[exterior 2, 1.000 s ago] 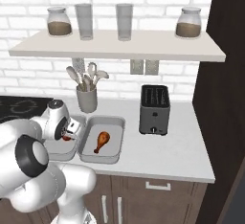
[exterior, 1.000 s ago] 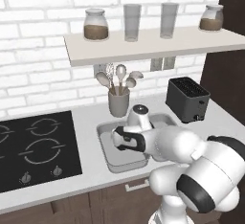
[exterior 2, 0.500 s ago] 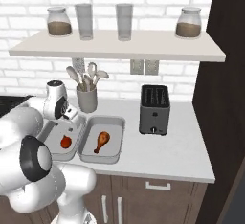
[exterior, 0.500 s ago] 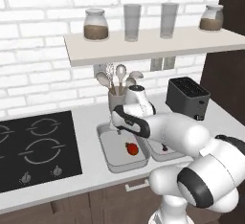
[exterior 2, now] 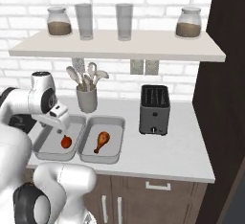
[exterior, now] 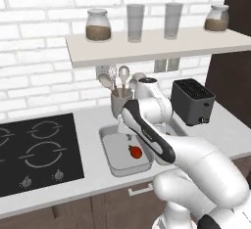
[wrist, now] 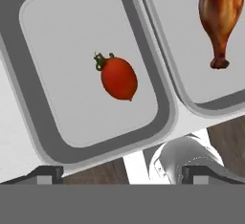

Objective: Place one tomato and one chicken drumstick in each tupperware on the nearby counter, to pack two identical lunches.

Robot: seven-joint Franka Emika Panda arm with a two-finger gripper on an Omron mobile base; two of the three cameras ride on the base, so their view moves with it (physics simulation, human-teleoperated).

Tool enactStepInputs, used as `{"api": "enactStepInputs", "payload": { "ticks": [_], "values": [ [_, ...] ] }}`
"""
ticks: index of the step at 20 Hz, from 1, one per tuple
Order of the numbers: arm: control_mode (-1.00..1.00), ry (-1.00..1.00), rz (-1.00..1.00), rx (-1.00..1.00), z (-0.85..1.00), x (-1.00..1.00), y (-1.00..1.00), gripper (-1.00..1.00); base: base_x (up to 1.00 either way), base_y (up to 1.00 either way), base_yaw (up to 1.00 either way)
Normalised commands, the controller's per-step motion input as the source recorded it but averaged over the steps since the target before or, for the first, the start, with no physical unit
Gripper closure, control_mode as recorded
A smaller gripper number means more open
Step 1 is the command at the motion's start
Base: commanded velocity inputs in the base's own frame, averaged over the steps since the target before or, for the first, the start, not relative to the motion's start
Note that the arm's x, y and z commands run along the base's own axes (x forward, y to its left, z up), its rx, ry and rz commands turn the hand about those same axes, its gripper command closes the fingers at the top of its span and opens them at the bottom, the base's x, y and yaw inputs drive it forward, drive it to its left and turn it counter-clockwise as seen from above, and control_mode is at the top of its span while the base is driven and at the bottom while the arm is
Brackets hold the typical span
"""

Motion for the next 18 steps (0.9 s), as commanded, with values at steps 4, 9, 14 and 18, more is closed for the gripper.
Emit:
{"api": "enactStepInputs", "payload": {
  "ticks": [4, 9, 14, 18],
  "values": [
    [-1.0, -0.13, -0.01, 0.0, 0.0, -1.0, -0.18, -1.0, 0.0, 0.0, 0.0],
    [1.0, -0.08, -0.01, 0.0, 0.0, -0.6, -0.1, -1.0, -0.4, -0.09, -0.01],
    [1.0, 0.0, 0.0, 0.0, 0.0, 0.0, 0.0, -1.0, -1.0, -0.15, -0.08],
    [1.0, 0.0, 0.0, 0.0, 0.0, 0.0, 0.0, -1.0, -0.9, -0.26, -0.51]
  ]
}}
